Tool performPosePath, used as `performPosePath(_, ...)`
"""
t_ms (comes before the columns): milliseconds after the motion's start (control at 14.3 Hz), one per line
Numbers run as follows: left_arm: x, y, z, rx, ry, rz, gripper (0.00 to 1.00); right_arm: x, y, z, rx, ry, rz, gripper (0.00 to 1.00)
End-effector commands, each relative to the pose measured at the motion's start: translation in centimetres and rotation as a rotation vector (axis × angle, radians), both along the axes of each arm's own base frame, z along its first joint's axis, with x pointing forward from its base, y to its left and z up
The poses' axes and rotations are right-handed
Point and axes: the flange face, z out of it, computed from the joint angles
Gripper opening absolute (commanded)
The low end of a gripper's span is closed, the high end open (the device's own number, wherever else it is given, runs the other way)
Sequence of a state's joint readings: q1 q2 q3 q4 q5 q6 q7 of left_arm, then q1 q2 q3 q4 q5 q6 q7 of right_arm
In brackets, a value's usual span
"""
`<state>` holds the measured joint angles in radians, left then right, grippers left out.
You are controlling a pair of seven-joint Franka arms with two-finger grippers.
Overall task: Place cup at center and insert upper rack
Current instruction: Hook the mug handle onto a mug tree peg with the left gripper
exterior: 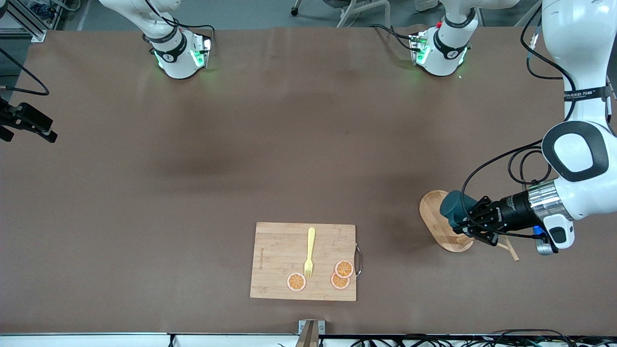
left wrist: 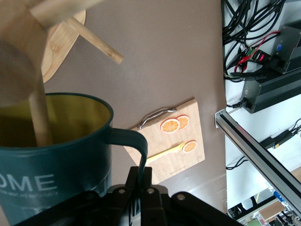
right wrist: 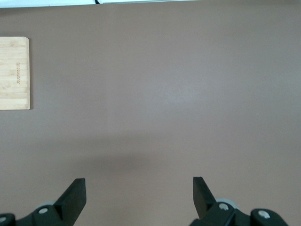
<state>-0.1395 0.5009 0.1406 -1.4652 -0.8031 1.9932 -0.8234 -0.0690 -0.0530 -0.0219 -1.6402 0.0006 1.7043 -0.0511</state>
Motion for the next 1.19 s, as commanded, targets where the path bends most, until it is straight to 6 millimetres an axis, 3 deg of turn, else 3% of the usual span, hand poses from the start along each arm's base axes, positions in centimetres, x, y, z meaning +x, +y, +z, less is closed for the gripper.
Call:
performPosePath(0,0.6,1.2,0.4,-0.015,-0.010,0.028,0.01,-0.1,0.3,0.6,0.005,-0.014,0.010,1.00)
performPosePath(1122,1.2,3.0,-1.9,0.000,0.001,0.060,0.04,-0.2,0.3,0.8,0.001,-0.017,0.015,1.00)
